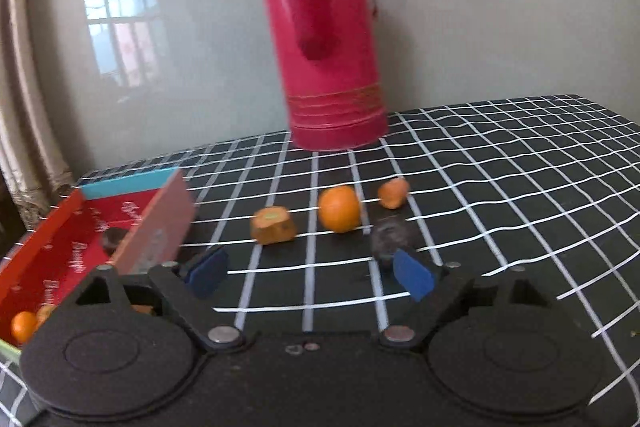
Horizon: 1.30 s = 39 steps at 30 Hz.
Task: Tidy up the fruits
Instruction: 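Lower the left gripper onto the other dark brown lump and close it, then carry the dark lump into the box and open the left gripper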
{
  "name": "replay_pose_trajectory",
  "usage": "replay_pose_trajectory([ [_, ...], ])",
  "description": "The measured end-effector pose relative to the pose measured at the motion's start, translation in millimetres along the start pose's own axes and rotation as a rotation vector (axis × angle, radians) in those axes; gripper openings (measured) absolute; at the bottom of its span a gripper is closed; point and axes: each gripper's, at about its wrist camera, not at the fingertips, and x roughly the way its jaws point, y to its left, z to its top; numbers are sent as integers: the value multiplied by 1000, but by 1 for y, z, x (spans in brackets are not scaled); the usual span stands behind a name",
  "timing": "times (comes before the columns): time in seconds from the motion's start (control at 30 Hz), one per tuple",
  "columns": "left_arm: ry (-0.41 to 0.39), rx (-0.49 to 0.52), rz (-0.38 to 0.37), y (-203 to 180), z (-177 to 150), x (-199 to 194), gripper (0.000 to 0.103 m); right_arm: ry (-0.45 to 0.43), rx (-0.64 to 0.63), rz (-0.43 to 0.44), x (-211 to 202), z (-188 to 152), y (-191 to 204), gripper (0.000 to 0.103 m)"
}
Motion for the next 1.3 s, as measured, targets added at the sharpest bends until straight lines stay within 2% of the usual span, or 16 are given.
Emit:
replay_pose_trajectory([
  [0.1,23,-15,-37,-9,3,10,74,6,3,-14,7,0,-11,103],
  [0.43,69,-61,-105,-23,13,37,71,29,25,5,17,-1,-29,103],
  [0.53,114,-90,-142,-21,16,49,56,33,20,21,18,-2,-28,103],
  [0.6,142,-98,-160,-19,15,54,36,33,15,33,18,-2,-26,103],
  [0.7,149,-98,-177,-18,14,56,29,29,5,39,18,-2,-23,103],
  [0.9,91,-55,-157,-20,12,46,28,31,2,64,17,-3,-17,103],
  [1.1,10,11,-85,-17,9,26,28,24,16,79,15,1,-15,103],
  [1.3,-55,27,40,7,10,9,28,7,22,130,3,5,-4,103],
])
